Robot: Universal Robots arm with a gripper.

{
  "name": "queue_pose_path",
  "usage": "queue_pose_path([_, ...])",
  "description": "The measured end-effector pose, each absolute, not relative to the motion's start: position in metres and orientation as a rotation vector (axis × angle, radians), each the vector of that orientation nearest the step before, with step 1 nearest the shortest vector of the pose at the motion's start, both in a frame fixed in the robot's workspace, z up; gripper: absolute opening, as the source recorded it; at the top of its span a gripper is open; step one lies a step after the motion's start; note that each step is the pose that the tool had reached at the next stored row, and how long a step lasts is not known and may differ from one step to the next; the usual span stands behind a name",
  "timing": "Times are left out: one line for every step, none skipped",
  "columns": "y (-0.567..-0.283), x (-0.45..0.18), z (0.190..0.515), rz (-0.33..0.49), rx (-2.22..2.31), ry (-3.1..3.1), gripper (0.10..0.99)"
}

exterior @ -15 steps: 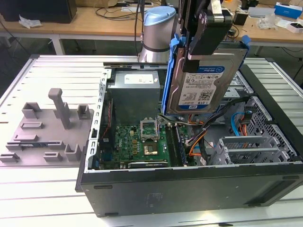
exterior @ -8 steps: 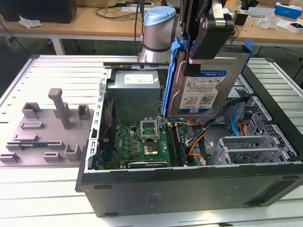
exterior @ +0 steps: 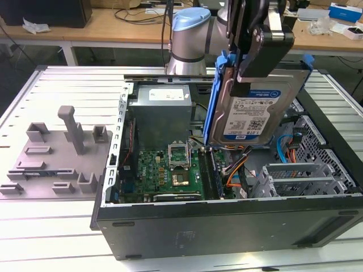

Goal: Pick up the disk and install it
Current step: 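Insert the disk into the insertion slot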

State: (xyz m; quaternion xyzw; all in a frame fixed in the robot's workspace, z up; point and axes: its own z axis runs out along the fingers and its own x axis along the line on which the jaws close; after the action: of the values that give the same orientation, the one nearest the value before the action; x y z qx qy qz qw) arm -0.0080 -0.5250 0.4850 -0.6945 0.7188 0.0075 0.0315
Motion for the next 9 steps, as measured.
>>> queue_pose_path([-0.526, -0.006, 0.484, 0.023, -2.139, 2.215, 0.369])
queue_pose_path([-0.526, -0.005, 0.484, 0.023, -2.138, 2.215, 0.369])
queue_pose_path([-0.527, -0.004, 0.483, 0.022, -2.137, 2.216, 0.369])
queue_pose_path([-0.529, -0.001, 0.482, 0.022, -2.136, 2.217, 0.369])
queue_pose_path([-0.53, 0.001, 0.481, 0.022, -2.136, 2.218, 0.369])
queue_pose_path([-0.531, 0.003, 0.481, 0.021, -2.136, 2.218, 0.369])
queue_pose_path([-0.532, 0.004, 0.48, 0.021, -2.136, 2.218, 0.369])
queue_pose_path([-0.532, 0.005, 0.48, 0.021, -2.136, 2.219, 0.369])
queue_pose_path([-0.533, 0.008, 0.479, 0.021, -2.136, 2.219, 0.369])
